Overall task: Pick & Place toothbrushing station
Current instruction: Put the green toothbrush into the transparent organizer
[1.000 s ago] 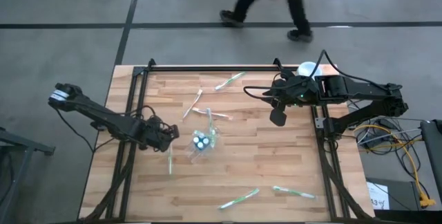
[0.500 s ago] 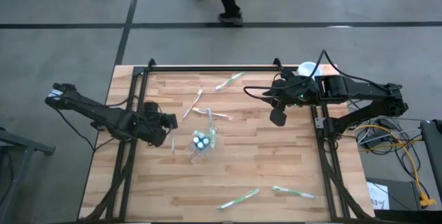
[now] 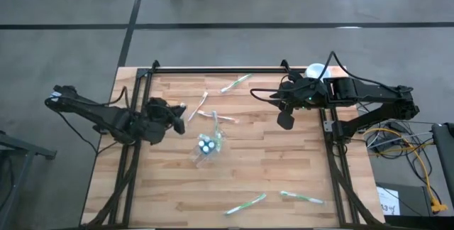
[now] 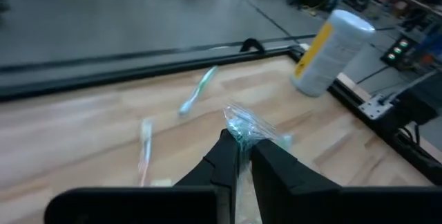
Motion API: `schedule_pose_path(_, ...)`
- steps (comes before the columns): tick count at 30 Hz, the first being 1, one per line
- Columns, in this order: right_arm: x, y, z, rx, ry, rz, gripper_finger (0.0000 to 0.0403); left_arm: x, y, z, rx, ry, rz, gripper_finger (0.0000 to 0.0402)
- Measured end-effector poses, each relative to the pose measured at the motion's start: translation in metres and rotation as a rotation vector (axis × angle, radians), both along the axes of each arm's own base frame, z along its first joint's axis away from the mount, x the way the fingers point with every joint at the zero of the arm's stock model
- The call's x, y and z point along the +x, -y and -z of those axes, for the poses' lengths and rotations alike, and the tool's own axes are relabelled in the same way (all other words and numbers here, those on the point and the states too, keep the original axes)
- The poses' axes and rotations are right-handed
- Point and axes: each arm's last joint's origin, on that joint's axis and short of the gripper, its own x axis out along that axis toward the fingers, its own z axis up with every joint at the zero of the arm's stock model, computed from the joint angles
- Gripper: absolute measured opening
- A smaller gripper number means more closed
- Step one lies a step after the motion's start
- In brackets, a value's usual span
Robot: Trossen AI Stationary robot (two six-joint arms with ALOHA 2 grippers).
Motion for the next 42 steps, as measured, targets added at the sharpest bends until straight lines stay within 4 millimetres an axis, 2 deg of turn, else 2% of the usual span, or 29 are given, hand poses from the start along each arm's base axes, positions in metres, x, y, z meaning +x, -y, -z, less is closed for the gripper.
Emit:
schedule_pose_path(9,0.000,0.000,0.000,0.000,0.000,0.000,0.0082,0.008,0.004,-0.018,0.184,-0.023,0.169,0.0031)
schedule_pose_path(22,0.000,0.000,0.000,0.000,0.000,0.001,0.0082,0.012,0.003,-0.022,0.288,0.054,0.330,0.0035)
schedule_pose_path(29,0.000,0.000,0.000,0.000,0.000,0.001,0.0082,0.009,-0.016,-0.009,0.288,0.131,0.442,0.0036)
schedule_pose_path(36,0.000,0.000,0.000,0.000,0.000,0.001,0.0082,0.005,-0.035,0.003,0.344,0.310,0.627,0.0037)
schedule_pose_path(42,0.000,0.000,0.000,0.000,0.000,0.000,0.0082,0.002,-0.049,0.031,0.385,0.443,0.692,0.0037)
